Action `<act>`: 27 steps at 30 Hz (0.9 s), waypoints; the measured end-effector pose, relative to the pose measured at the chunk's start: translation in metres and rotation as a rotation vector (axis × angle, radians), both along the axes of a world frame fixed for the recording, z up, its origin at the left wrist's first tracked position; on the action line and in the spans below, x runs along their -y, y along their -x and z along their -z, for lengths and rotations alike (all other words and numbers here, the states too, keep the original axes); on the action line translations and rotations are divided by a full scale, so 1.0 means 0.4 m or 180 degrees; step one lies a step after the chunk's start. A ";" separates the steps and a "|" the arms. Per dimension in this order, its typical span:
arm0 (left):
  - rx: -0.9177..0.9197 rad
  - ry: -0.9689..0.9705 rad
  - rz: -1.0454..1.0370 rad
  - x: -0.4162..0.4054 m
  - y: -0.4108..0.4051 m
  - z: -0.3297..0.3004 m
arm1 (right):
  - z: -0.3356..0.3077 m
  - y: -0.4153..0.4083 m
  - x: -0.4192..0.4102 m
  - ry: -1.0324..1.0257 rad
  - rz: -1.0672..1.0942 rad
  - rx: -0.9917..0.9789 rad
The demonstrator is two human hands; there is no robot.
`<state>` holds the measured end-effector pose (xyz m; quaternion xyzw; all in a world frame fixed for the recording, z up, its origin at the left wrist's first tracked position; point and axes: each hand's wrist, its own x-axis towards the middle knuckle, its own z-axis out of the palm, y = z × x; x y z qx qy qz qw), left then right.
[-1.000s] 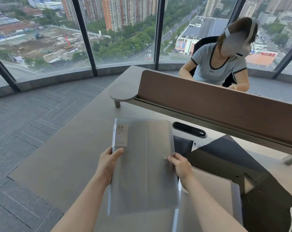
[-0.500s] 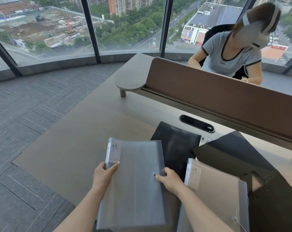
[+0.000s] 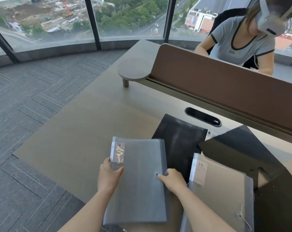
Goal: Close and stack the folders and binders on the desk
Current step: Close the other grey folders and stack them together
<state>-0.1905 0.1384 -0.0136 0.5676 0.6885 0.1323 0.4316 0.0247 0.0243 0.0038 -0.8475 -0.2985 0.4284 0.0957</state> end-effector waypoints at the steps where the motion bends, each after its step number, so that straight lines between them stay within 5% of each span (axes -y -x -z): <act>1: -0.0144 -0.0060 0.0036 0.006 -0.001 0.003 | -0.003 0.002 -0.002 0.0008 -0.0073 0.0044; 6: -0.1125 -0.0765 0.0757 0.040 -0.032 0.012 | -0.021 -0.007 -0.011 0.0122 -0.0337 0.0196; 14: -0.1229 -0.1003 0.2592 0.081 -0.131 0.028 | -0.027 -0.045 -0.028 0.0732 -0.0786 0.0338; 19: -0.1248 -0.0896 0.2723 0.087 -0.150 0.034 | -0.044 -0.072 -0.048 0.1093 -0.1096 0.0499; 27: -0.1296 -0.0924 0.2694 0.084 -0.148 0.035 | -0.029 -0.060 -0.103 0.0692 -0.0575 0.0500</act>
